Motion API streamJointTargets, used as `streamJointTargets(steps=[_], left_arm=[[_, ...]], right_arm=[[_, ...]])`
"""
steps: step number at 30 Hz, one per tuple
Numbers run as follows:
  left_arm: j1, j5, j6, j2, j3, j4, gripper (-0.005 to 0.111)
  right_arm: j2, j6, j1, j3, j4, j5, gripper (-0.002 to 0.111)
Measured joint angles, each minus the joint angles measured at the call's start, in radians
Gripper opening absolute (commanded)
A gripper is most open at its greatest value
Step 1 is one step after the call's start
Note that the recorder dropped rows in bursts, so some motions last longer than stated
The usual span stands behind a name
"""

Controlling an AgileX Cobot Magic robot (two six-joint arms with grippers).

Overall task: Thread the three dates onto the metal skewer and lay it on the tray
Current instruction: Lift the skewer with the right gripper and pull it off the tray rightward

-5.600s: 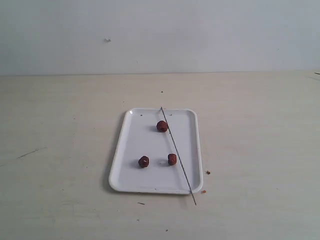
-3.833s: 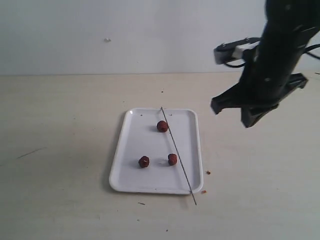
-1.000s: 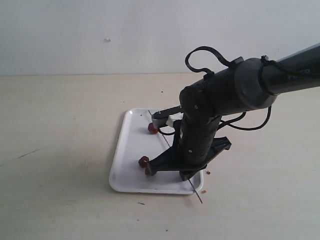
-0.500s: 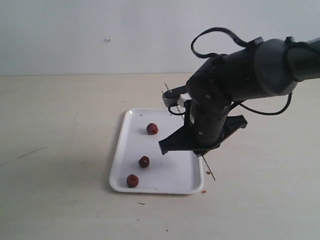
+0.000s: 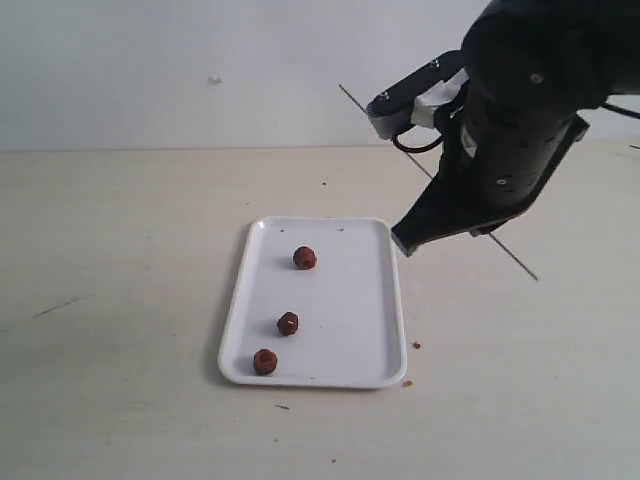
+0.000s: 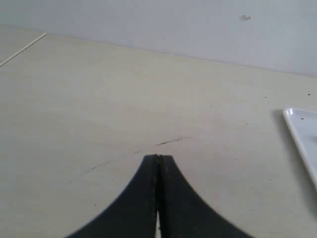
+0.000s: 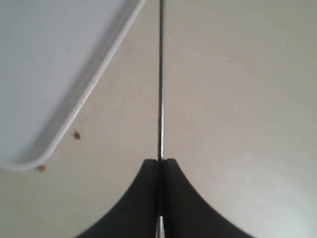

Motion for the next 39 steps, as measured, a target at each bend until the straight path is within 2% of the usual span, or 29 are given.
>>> streamJointTargets(steps=[4,7,14,20,28,39], left_arm=[[0.0,0.0,0.0,0.0,0.0,0.0,0.0],[0.0,0.0,0.0,0.0,0.0,0.0,0.0],[0.0,0.0,0.0,0.0,0.0,0.0,0.0],[0.0,0.0,0.0,0.0,0.0,0.0,0.0],[0.0,0.0,0.0,0.0,0.0,0.0,0.0],[0.0,-0.015,0.075,0.0,0.001,0.044,0.0]], right_arm=[[-0.028,-0.166,0.0,0.0,0.053,0.107,0.0],[-0.028,-0.221,0.0,0.0,0.114,0.176,0.0],[-0.028,-0.255,0.0,0.012,0.23,0.217,0.0],[-0.031,-0.256,0.0,0.13,0.272,0.214,0.0],[-0.033,-0.216,0.0,0.318,0.365,0.038,0.0],[-0.009,-0.258,0.0,0.337,0.587,-0.197,0.0]])
